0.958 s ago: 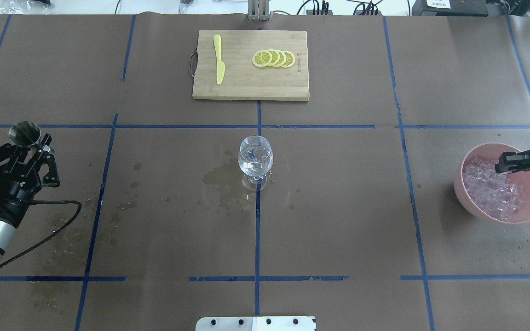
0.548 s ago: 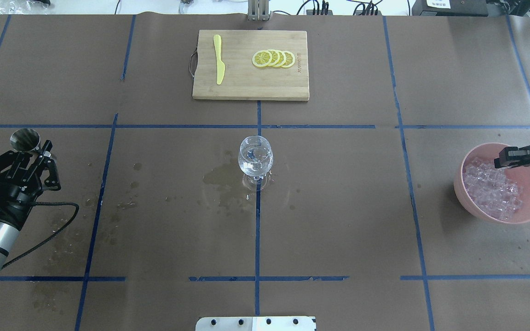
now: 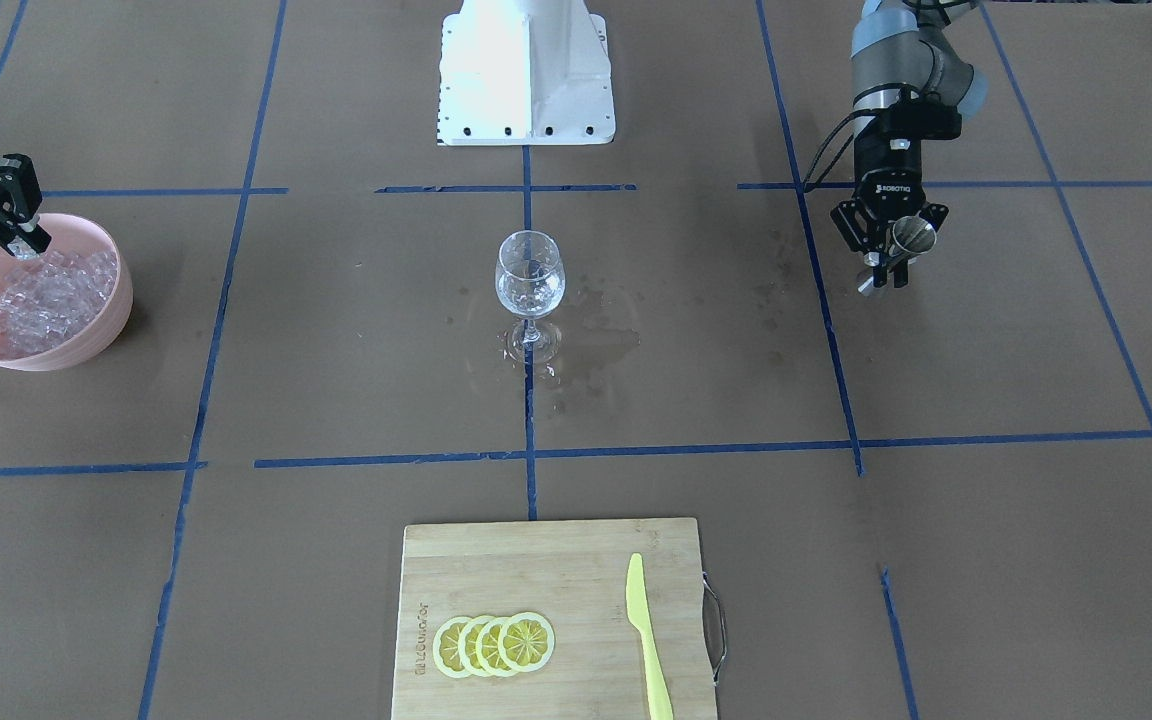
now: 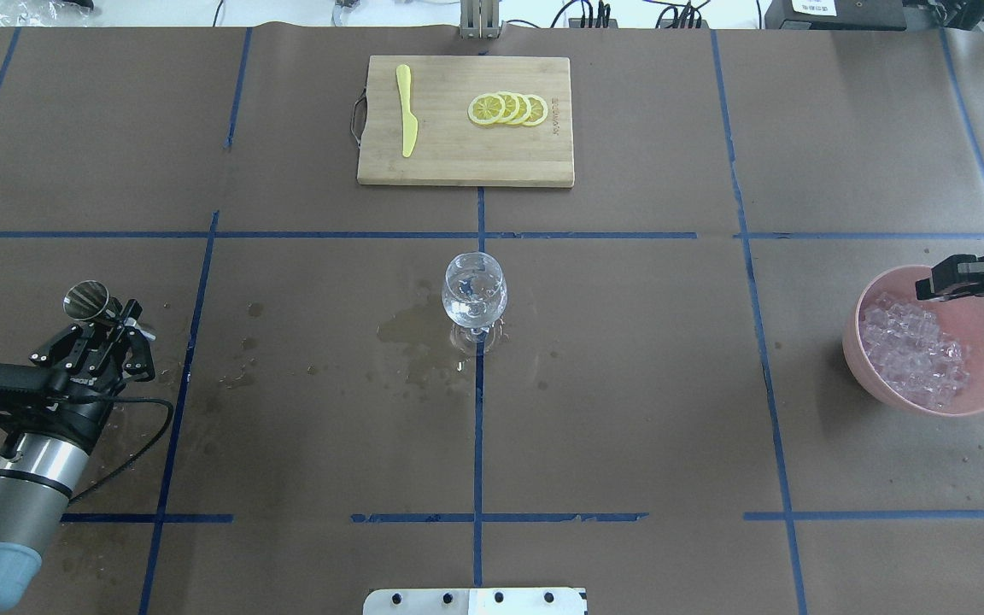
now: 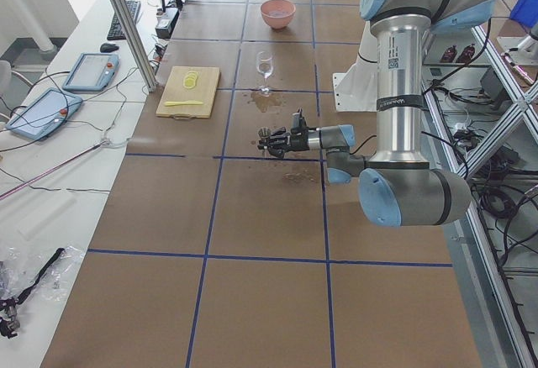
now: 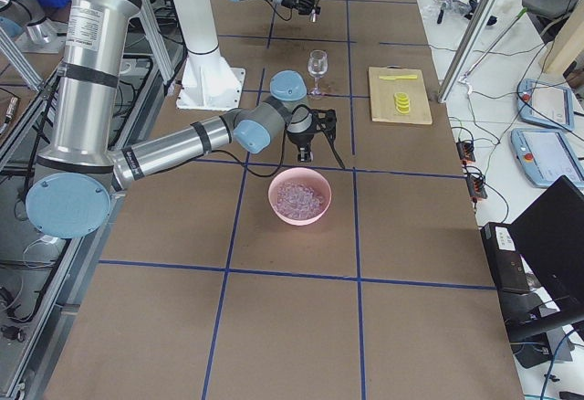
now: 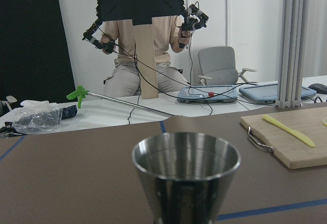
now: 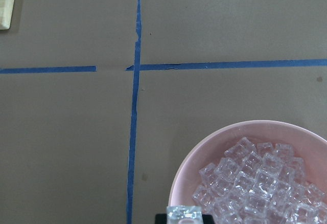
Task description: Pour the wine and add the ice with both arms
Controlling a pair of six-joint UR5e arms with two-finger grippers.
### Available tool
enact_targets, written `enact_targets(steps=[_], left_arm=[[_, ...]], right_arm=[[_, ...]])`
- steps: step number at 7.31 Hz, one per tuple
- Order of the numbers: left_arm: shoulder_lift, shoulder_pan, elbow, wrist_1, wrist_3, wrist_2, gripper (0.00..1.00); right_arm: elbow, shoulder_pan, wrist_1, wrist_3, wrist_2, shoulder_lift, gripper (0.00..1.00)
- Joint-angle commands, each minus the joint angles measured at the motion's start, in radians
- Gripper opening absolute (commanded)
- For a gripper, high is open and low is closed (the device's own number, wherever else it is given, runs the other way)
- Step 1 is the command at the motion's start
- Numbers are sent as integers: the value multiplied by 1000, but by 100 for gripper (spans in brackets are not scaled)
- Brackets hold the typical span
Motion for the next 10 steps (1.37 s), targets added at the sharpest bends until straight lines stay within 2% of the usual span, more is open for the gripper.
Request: enact_targets(steps=[1,8,10], left_arm=[[-37,13,81,-1,-38,64,0],[-73,19,137,-4,-40,81,0],[-83,19,129,-8,-37,76,8]], right_arm=[[4,17,4,0,21,1,0],[10,17,4,0,21,0,0],[8,17,4,0,21,0,0]])
